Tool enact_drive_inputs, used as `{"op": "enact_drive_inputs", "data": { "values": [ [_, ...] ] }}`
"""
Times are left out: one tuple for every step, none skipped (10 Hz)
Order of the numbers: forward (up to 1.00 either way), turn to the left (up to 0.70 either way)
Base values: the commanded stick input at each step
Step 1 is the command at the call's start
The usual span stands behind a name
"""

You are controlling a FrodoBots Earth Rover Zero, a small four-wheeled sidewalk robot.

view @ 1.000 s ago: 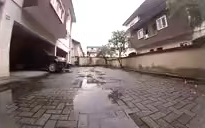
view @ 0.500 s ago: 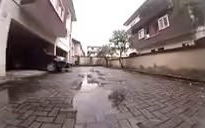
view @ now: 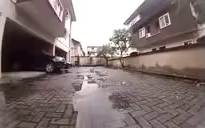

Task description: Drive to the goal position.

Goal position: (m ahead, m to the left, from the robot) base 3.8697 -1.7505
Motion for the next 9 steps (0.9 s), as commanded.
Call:
{"op": "enact_drive_inputs", "data": {
  "values": [
    [0.5, 0.0],
    [0.5, 0.0],
    [0.5, 0.0],
    [0.5, 0.0],
    [0.5, 0.0],
    [0.5, 0.0],
    [0.5, 0.0],
    [0.5, 0.0],
    [0.5, 0.0]
  ]
}}
